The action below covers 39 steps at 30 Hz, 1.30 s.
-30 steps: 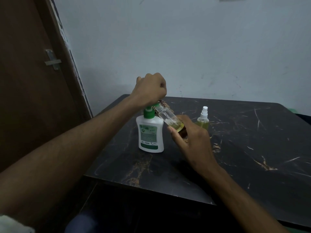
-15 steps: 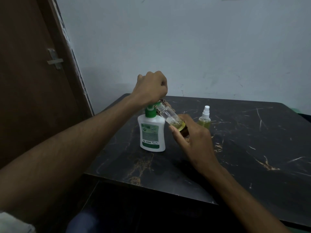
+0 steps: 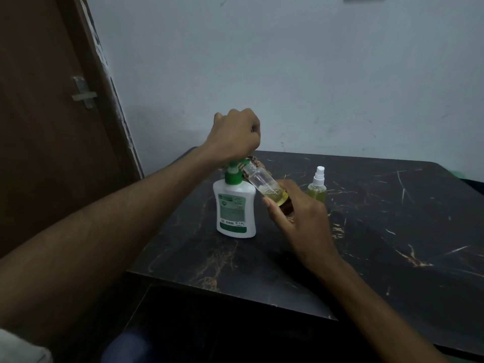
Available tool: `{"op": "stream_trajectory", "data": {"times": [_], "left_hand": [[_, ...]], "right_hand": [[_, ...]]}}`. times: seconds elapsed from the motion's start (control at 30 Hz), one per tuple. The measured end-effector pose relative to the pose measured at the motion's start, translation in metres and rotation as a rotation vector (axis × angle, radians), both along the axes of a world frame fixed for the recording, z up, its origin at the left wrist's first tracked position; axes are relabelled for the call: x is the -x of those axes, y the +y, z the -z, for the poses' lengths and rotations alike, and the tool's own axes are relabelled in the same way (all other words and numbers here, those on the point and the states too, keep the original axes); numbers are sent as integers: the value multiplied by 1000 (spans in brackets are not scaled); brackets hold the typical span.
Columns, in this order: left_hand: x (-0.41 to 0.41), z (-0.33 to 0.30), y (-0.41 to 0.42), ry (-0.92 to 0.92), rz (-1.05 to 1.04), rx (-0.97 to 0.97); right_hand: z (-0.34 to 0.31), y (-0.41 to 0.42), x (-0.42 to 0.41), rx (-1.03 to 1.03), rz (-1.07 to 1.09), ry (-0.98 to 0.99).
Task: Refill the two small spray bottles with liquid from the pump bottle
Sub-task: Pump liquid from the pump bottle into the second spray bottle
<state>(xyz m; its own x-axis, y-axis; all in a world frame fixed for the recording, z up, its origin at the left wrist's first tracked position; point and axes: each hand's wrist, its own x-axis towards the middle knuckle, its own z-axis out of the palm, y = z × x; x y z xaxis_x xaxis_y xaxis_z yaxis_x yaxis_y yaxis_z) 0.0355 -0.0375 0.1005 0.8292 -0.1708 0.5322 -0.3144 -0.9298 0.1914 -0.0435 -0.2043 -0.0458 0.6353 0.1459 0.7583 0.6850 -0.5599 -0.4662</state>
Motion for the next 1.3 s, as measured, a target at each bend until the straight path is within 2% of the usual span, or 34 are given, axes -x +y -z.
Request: {"op": "stream_trajectory", "data": {"times": [0.4,0.63,1.3], "left_hand": [[1,-1,1,-19,-1,-5],[-2,7,3,41,4,44],[0,2,0,-9,0,5]], "right_hand": [[0,0,0,2,6,1],[1,1,-1,10,1,-6],[-2,1,2,2,11,-18]]}}
